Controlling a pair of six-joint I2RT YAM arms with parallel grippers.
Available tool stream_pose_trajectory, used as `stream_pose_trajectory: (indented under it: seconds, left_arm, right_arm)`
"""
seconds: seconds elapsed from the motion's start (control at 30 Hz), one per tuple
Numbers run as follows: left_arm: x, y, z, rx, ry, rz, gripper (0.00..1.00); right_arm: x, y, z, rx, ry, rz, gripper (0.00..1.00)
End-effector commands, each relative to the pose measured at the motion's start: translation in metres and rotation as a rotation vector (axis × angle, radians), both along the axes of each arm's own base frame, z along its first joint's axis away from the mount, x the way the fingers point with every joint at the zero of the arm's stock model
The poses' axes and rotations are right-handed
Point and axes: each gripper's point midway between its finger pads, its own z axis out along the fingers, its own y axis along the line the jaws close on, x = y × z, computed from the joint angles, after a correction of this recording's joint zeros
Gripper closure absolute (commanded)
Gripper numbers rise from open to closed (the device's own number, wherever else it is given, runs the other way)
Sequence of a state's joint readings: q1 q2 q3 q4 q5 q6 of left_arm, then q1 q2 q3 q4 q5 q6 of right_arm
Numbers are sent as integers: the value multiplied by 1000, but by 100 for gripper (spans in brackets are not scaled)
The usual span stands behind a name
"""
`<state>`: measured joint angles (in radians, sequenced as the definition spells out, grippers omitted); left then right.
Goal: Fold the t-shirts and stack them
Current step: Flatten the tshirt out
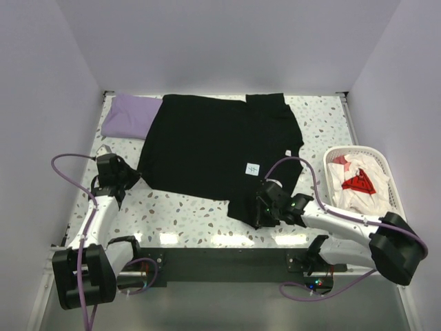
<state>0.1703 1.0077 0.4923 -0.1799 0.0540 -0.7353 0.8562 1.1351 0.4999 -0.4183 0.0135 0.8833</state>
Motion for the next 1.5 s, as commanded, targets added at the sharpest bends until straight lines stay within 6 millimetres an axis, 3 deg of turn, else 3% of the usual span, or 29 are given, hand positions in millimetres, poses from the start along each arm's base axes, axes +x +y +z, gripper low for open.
stream_pose_trajectory:
  seconds: [0.0,0.1,0.13,0.23,0.33,0.63,0.73,0.9,0.97,1.13,1.23,1.27,1.37,1.47]
  left_arm:
    - [-3,4,-3,26,9,-12,100]
    - [-3,4,0,35,2,-16,100]
    - [-2,5,3,37,-4,-17,100]
    - [-1,5,4,38,-6,-19,100]
    - [0,4,4,32,-5,-22,100]
    - [0,2,3,27,-2,-28,100]
    - [-2,2,2,26,5,-27,100]
    - [-8,7,-2,48,28,-5,100]
    - [-12,10,-5,53,43,12,100]
    - [-23,17,-15,74,78,57,100]
    - [-25,19,-18,81,81,68,100]
    - [-26,18,-19,79,82,67,100]
    - [-27,16,-21,68,85,66,100]
    - [-26,15,-19,63,79,64,100]
  right_arm:
    - [19,-4,16,-42,-75,-58,64]
    - [25,-15,33,-65,-124,-102,37]
    - [26,-20,37,-67,-144,-121,35]
    - [26,-42,31,-123,-165,-197,37]
    - [23,-49,23,-144,-145,-232,38]
    - [18,-45,-5,-94,-96,-313,41]
    - [18,-47,-6,-88,-98,-337,48]
    - [18,-68,5,-141,-140,-379,88]
    - [18,-77,17,-152,-167,-394,98]
    - [15,-87,37,-136,-203,-406,100]
    - [9,-74,34,-69,-184,-334,86]
    - [11,-66,31,-49,-178,-319,74]
    - [8,-47,19,-11,-125,-262,53]
    - [6,-40,3,-12,-83,-266,49]
